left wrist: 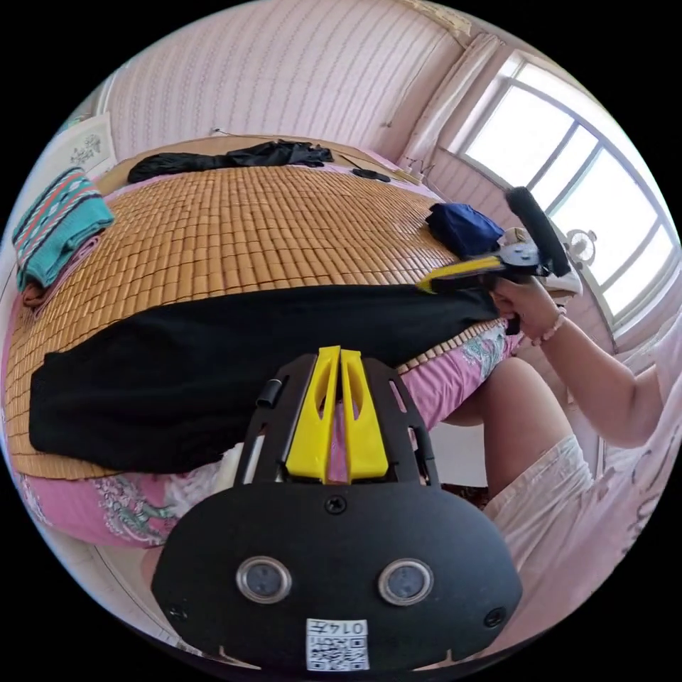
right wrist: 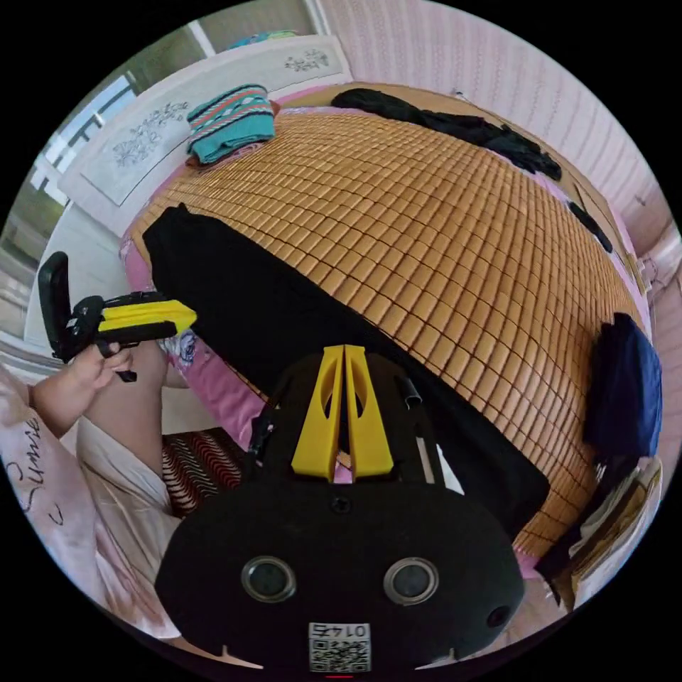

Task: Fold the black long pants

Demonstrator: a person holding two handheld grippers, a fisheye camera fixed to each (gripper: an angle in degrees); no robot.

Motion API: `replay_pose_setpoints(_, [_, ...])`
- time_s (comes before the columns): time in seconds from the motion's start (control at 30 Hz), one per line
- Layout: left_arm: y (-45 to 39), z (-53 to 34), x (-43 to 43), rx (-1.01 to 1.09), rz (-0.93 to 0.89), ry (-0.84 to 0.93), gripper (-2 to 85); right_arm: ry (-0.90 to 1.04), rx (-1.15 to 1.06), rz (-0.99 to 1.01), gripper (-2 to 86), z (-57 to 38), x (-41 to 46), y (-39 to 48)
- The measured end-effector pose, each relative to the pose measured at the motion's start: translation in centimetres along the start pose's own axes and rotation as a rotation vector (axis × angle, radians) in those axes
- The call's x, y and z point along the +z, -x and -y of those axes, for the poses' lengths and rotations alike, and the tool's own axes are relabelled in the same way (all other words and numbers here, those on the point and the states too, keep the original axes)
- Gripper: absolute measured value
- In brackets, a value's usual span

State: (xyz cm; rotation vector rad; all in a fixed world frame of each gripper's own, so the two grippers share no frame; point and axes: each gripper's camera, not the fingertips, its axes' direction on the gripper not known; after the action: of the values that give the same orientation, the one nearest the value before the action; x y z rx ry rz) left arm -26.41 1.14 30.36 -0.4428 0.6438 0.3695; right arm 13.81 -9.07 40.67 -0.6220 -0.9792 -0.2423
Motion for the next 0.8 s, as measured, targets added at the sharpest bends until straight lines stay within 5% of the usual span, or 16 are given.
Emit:
replay_pose_setpoints(0.1, [-2.6, -0.8, 5.3, 0.09, 0.121, 0.173, -1.0, -0.026, -0.081, 0.027, -0.3, 2.5, 1.6, 1.9])
replay_pose_setpoints(0.17, [-3.9, -2.2, 6.1, 0.146, 0.161, 0.097, -1.0, 0.117, -0.109, 0.038, -0.3, 3.2, 4.1, 2.0])
replay_pose_setpoints(0.5, [-8.0, -3.7, 10.1, 0.125, 0.131, 0.077, -0.9, 0.112, -0.067, 0.103, -0.3, 1.1, 2.0, -1.9])
replay_pose_setpoints(0.67, [-10.5, -3.1, 10.7, 0.12, 0.078, 0.078, -0.6, -0.177, 0.142, 0.181, 0.1, -7.5, -4.0, -6.7])
replay_pose_setpoints(0.8, [-14.9, -2.1, 12.0, 0.199, 0.057, 0.056, 2.5, -0.243, 0.431, 0.017, 1.8, -19.3, -8.4, -11.3])
